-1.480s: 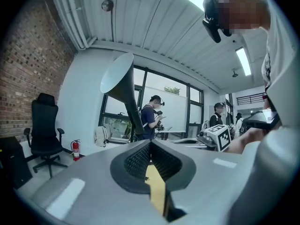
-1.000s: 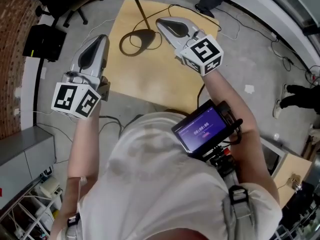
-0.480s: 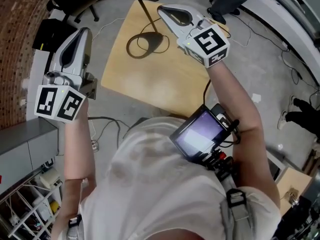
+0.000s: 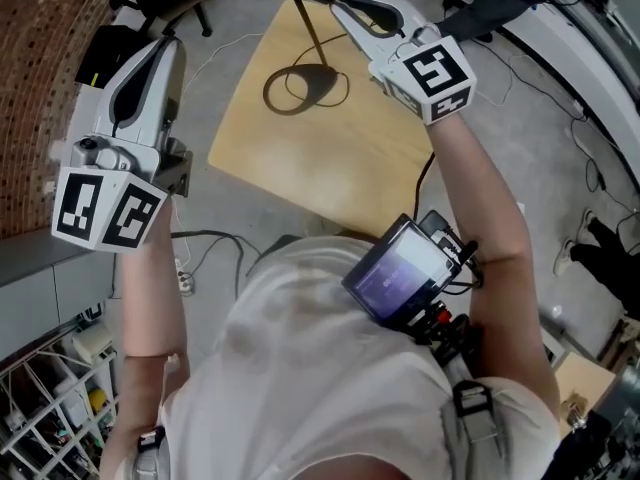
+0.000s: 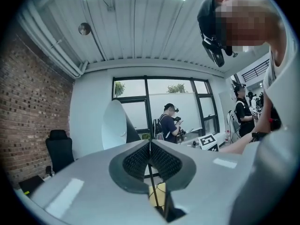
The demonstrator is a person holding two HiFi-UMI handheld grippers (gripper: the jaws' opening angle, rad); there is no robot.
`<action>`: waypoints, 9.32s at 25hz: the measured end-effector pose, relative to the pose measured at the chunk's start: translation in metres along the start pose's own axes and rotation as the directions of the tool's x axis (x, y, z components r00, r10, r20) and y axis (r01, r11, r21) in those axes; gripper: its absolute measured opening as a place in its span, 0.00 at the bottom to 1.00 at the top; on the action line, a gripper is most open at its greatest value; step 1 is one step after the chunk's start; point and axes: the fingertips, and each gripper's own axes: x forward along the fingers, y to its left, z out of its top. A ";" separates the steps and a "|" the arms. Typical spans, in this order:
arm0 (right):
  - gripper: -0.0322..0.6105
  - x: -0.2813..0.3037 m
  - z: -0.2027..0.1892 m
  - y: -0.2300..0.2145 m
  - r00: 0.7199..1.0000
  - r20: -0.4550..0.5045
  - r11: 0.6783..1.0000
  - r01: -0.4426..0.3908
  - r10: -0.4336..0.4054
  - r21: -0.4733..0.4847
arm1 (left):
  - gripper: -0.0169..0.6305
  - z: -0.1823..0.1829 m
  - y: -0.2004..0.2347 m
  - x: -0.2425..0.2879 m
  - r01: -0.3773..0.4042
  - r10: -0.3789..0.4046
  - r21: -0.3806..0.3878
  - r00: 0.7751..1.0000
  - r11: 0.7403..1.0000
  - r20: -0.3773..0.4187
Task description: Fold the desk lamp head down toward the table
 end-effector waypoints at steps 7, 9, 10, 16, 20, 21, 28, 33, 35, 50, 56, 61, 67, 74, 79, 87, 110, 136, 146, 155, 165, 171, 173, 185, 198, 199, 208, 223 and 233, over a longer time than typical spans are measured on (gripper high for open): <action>0.25 0.014 -0.008 -0.011 1.000 -0.022 0.999 -0.017 0.016 -0.050 | 0.16 0.019 0.011 0.001 -0.065 0.065 0.068 0.998 0.996 0.002; 0.31 0.023 -0.008 -0.014 0.999 -0.026 0.997 -0.028 0.026 -0.078 | 0.19 0.026 0.015 0.001 -0.082 0.081 0.093 0.997 0.992 0.019; 0.33 0.030 -0.009 -0.016 0.999 -0.025 0.995 -0.033 0.031 -0.093 | 0.20 0.029 0.019 0.003 -0.091 0.089 0.107 0.996 0.990 0.029; 0.39 0.040 -0.041 -0.020 0.996 -0.079 0.991 -0.038 0.028 -0.125 | 0.27 0.033 0.031 0.017 -0.061 0.055 0.106 0.997 0.992 0.055; 0.43 0.047 -0.035 -0.022 0.995 -0.099 0.988 -0.047 0.033 -0.148 | 0.33 0.056 0.045 0.021 -0.099 0.094 0.155 0.995 0.983 0.043; 0.44 0.049 -0.037 -0.020 0.993 -0.111 0.986 -0.057 0.040 -0.154 | 0.34 0.058 0.047 0.023 -0.105 0.101 0.163 0.994 0.981 0.036; 0.45 0.069 -0.055 -0.006 0.983 -0.176 0.956 -0.099 0.051 -0.274 | 0.34 0.065 0.045 0.040 -0.073 0.069 0.214 0.997 0.974 0.024; 0.42 0.065 -0.068 -0.008 0.973 -0.232 0.931 -0.095 0.011 -0.353 | 0.34 0.067 0.044 0.052 -0.075 0.077 0.247 0.997 0.966 0.002; 0.39 0.068 -0.069 -0.008 0.968 -0.250 0.918 -0.107 0.008 -0.383 | 0.34 0.070 0.051 0.054 -0.084 0.087 0.241 0.996 0.967 0.000; 0.38 0.077 -0.078 -0.003 0.968 -0.247 0.913 -0.064 -0.041 -0.403 | 0.32 0.057 0.083 0.076 -0.203 0.222 0.229 0.973 0.952 -0.057; 0.37 0.076 -0.074 -0.008 0.965 -0.257 0.919 -0.050 -0.056 -0.390 | 0.32 0.062 0.082 0.081 -0.200 0.215 0.218 0.976 0.955 -0.046; 0.37 0.079 -0.072 -0.008 0.964 -0.263 0.915 -0.063 -0.048 -0.398 | 0.31 0.064 0.086 0.078 -0.192 0.198 0.188 0.980 0.963 -0.011; 0.37 0.078 -0.073 -0.010 0.954 -0.292 0.904 -0.067 -0.066 -0.422 | 0.31 0.061 0.089 0.076 -0.180 0.181 0.161 0.983 0.970 0.013; 0.37 0.073 -0.074 -0.017 0.936 -0.338 0.875 -0.083 -0.095 -0.476 | 0.31 0.044 0.097 0.068 -0.201 0.199 0.110 0.980 0.973 0.030; 0.37 0.069 -0.077 -0.019 0.921 -0.373 0.848 -0.107 -0.112 -0.519 | 0.31 0.030 0.101 0.061 -0.210 0.207 0.077 0.977 0.975 0.040; 0.37 0.067 -0.073 -0.020 0.896 -0.417 0.795 -0.137 -0.155 -0.590 | 0.32 0.011 0.115 0.046 -0.219 0.217 0.015 0.974 0.976 0.059; 0.37 0.060 -0.059 -0.028 0.815 -0.510 0.620 -0.254 -0.277 -0.743 | 0.33 -0.054 0.140 0.022 -0.194 0.200 -0.147 0.979 0.970 0.027; 0.37 0.053 -0.042 -0.037 0.739 -0.541 0.359 -0.416 -0.401 -0.835 | 0.33 -0.143 0.140 0.015 -0.162 0.163 -0.358 0.986 0.920 -0.025; 0.37 0.055 -0.034 -0.038 0.722 -0.532 0.258 -0.466 -0.443 -0.847 | 0.32 -0.174 0.137 0.018 -0.119 0.122 -0.469 0.992 0.875 -0.025; 0.37 0.052 -0.030 -0.042 0.697 -0.532 0.165 -0.524 -0.480 -0.836 | 0.33 -0.202 0.129 0.024 -0.099 0.095 -0.530 0.995 0.842 -0.035; 0.37 0.051 -0.021 -0.039 0.675 -0.526 0.055 -0.587 -0.516 -0.807 | 0.33 -0.231 0.115 0.032 -0.066 0.047 -0.589 0.998 0.806 -0.047; 0.37 0.058 -0.015 -0.035 0.670 -0.523 -0.007 -0.618 -0.528 -0.786 | 0.33 -0.248 0.114 0.039 -0.041 0.011 -0.624 0.999 0.780 -0.052; 0.37 0.059 -0.014 -0.035 0.670 -0.519 -0.028 -0.626 -0.531 -0.779 | 0.33 -0.252 0.113 0.041 -0.034 0.000 -0.629 0.998 0.777 -0.055; 0.37 0.067 -0.015 -0.027 0.622 -0.561 -0.064 -0.699 -0.546 -0.712 | 0.33 -0.278 0.105 0.059 0.007 -0.072 -0.643 0.995 0.765 -0.075; 0.37 0.067 -0.002 -0.033 0.606 -0.515 -0.170 -0.731 -0.606 -0.661 | 0.29 -0.288 0.079 0.080 0.066 -0.154 -0.631 0.984 0.773 -0.086; 0.37 0.066 -0.002 -0.034 0.606 -0.513 -0.172 -0.731 -0.607 -0.660 | 0.29 -0.288 0.078 0.081 0.066 -0.155 -0.631 0.984 0.773 -0.087; 0.38 0.065 0.000 -0.028 0.635 -0.498 -0.186 -0.708 -0.590 -0.682 | 0.29 -0.289 0.075 0.076 0.056 -0.149 -0.634 0.984 0.772 -0.096; 0.47 0.059 0.010 -0.010 0.701 -0.532 0.127 -0.544 -0.474 -0.830 | 0.32 -0.285 0.105 0.047 0.050 -0.137 -0.542 0.983 0.839 -0.121; 0.35 0.022 0.025 -0.007 0.763 -0.482 0.455 -0.278 -0.431 -0.846 | 0.28 -0.235 0.100 0.023 0.138 -0.174 -0.349 0.982 0.927 -0.074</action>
